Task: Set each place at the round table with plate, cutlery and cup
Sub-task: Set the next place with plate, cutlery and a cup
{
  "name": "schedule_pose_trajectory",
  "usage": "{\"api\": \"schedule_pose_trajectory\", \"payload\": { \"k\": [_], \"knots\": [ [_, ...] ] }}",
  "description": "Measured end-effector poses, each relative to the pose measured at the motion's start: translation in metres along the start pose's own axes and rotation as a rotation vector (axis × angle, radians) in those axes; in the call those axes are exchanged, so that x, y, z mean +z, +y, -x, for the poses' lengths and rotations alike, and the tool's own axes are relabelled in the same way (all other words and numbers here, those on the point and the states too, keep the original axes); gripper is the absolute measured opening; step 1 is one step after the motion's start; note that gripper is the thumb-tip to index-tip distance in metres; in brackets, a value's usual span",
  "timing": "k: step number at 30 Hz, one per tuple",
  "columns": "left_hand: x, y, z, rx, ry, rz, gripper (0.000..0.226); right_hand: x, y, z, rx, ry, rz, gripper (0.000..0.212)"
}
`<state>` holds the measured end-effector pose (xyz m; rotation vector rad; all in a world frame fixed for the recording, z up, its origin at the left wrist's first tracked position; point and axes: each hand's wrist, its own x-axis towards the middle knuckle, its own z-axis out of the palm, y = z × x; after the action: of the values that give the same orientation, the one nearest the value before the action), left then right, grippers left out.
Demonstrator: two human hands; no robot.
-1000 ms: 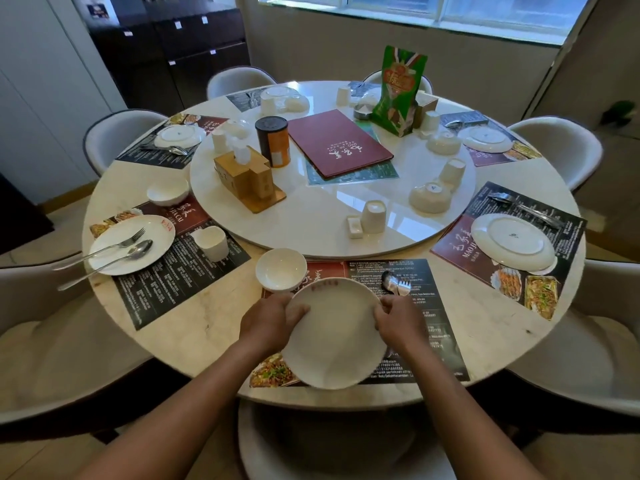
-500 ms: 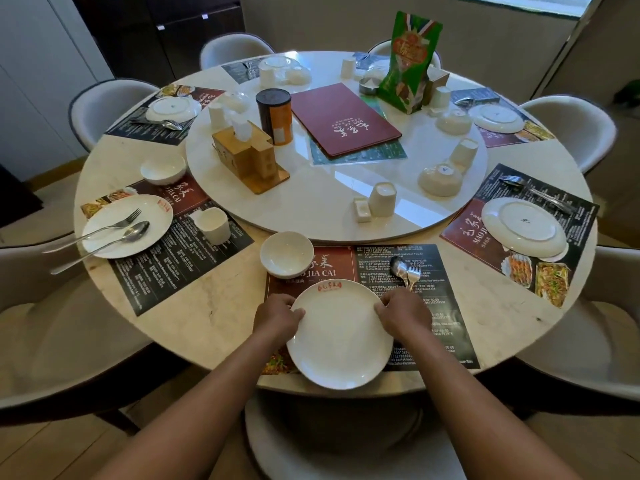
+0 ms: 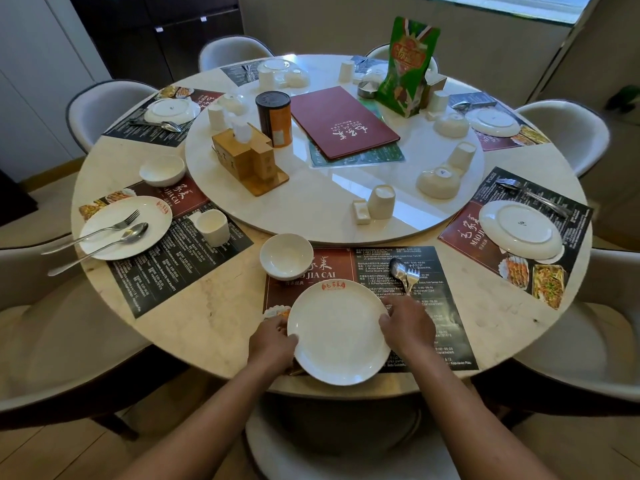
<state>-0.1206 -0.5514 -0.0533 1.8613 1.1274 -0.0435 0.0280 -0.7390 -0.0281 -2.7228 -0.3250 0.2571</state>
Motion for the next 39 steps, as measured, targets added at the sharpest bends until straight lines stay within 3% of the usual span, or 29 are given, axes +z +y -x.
{"api": "schedule_pose_trajectory", "payload": {
  "k": [3,19,23,27,34,39],
  "knots": [
    [0.0,0.009,-0.005,0.05,0.048,-0.04,0.041,-0.001,0.005,0.002,0.018,0.0,-0.002,0.028],
    [0.004,0.016,-0.002,0.061,0.1,-0.083,0.038,0.002,0.014,-0.007,-0.035,-0.013,0.003,0.028],
    [0.014,0.025,0.014,0.081,0.308,-0.239,0.041,-0.001,0.022,-0.01,-0.092,0.033,0.005,0.03],
    [0.048,0.054,0.038,0.312,0.518,-0.419,0.032,-0.01,0.039,-0.018,-0.187,0.114,-0.015,0.031],
    [0.142,0.125,0.067,0.513,0.453,-0.686,0.025,-0.034,0.098,-0.045,-0.365,-0.014,0.077,0.038],
    [0.175,0.156,0.06,0.419,0.369,-0.874,0.022,-0.046,0.131,-0.063,-0.496,-0.181,0.212,0.035]
  ]
}}
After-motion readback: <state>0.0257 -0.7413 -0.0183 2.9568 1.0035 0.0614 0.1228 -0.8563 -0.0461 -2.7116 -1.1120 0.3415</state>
